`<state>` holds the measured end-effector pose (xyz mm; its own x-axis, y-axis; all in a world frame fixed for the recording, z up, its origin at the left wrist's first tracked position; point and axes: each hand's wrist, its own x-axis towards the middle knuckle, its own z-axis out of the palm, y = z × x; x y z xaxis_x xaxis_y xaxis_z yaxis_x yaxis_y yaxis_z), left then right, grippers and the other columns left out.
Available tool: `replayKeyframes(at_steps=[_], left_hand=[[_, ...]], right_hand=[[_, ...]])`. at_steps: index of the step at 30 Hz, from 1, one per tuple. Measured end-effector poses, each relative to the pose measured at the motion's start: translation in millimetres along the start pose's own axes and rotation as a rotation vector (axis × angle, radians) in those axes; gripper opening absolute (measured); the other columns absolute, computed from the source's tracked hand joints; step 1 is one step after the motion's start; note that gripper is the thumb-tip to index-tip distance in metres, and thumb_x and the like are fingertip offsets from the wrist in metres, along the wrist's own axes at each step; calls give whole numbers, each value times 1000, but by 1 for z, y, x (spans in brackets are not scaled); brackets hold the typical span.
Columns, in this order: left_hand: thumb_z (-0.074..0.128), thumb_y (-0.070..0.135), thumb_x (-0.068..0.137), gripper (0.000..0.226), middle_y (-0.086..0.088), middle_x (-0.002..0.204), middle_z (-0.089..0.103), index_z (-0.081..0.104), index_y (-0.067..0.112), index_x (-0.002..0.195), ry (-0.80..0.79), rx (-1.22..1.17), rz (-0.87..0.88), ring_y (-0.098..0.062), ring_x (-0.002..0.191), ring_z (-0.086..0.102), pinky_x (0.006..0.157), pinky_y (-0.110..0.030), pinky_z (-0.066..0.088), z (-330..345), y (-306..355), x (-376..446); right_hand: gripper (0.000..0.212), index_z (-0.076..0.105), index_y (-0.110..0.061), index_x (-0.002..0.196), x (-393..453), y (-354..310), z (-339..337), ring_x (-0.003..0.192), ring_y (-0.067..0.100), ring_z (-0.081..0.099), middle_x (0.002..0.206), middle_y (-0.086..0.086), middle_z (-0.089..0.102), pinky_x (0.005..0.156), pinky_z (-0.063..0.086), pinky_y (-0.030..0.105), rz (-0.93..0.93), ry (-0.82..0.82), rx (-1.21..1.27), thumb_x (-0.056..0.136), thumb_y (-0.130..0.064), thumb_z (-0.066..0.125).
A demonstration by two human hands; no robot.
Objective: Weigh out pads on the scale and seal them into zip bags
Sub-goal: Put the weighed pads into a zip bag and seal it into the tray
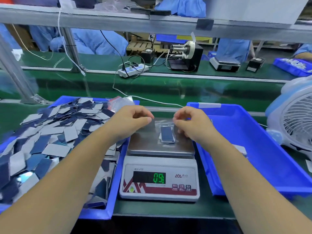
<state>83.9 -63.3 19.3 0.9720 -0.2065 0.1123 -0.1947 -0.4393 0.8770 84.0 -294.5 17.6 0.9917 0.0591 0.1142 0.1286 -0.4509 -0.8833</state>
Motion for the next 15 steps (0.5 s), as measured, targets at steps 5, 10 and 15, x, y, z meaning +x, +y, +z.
replayKeyframes(at_steps=[5, 10, 15], left_hand=[[56, 47, 93, 26, 14, 45, 34, 73, 32, 81, 137, 85, 89, -2, 43, 35, 46, -10, 31, -8, -14, -16], [47, 60, 85, 39, 12, 46, 28, 72, 31, 79, 185, 32, 154, -5, 45, 32, 46, -11, 28, -2, -18, -18], [50, 61, 84, 35, 13, 49, 31, 72, 35, 78, 150, 57, 138, -5, 49, 33, 49, -13, 30, 0, -21, -17]], right_hand=[[22, 62, -33, 83, -2, 11, 2, 60, -5, 51, 78, -21, 61, 64, 39, 19, -122, 210, -233, 87, -11, 63], [19, 64, -25, 79, -6, 14, 4, 59, 6, 49, 64, -16, 54, 61, 38, 22, -179, 236, -298, 83, -7, 63], [18, 64, -23, 80, -9, 14, 6, 67, -3, 50, 74, -17, 56, 64, 34, 10, -224, 209, -353, 83, -5, 63]])
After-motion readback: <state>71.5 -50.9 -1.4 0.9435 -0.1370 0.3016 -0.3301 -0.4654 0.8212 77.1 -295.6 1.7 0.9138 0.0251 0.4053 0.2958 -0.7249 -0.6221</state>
